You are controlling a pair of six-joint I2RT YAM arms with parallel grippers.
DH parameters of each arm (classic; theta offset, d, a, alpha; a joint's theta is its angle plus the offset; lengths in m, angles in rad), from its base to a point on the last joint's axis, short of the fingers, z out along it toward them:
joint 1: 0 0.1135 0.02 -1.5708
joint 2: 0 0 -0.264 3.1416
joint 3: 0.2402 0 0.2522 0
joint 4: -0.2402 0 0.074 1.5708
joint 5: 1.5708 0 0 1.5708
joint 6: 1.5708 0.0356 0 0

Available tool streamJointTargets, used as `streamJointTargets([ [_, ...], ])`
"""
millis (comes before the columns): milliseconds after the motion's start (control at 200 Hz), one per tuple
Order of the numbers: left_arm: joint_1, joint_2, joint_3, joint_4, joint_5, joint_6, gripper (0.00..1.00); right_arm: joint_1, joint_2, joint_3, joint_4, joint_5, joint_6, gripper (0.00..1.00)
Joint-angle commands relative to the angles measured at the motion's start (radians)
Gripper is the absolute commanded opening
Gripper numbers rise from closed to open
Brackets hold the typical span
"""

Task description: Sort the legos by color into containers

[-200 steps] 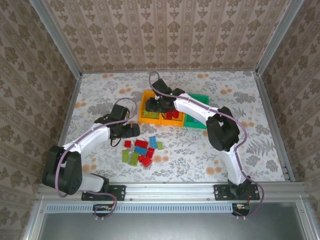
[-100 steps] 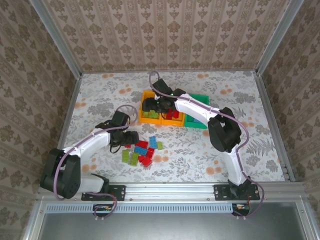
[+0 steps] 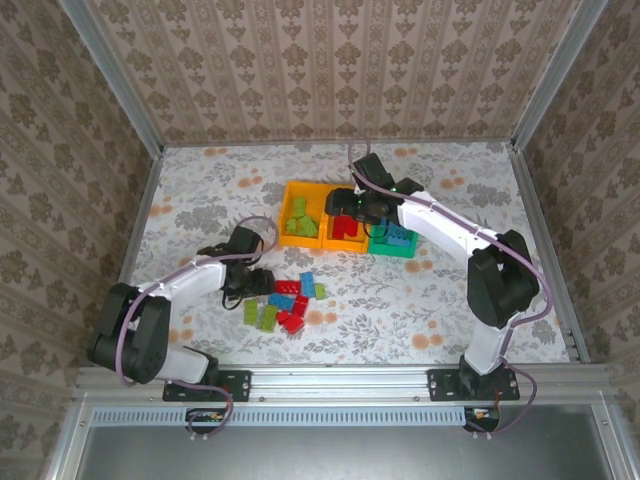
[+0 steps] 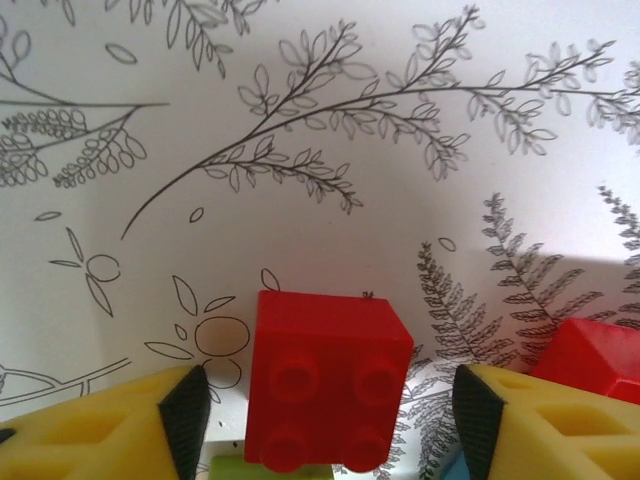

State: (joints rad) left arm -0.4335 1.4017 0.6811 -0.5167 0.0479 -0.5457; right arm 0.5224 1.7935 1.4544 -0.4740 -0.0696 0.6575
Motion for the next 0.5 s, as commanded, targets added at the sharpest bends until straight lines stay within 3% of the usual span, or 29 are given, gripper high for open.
streamJointTargets([
  [0,-0.003,0.012,-0.008,0.010,-0.004,-0.017,0.63,0.000,-0.041,-0.037,-0.002,0.027,-0.003,0.81],
  [380,0.004,0.039,0.018,0.029,-0.006,-0.022,0.29,-0.004,-0.052,-0.069,-0.013,0.040,-0.005,0.81],
  [495,0.004,0.033,0.054,0.016,-0.008,-0.022,0.27,-0.005,-0.078,-0.088,-0.039,0.085,-0.026,0.82],
])
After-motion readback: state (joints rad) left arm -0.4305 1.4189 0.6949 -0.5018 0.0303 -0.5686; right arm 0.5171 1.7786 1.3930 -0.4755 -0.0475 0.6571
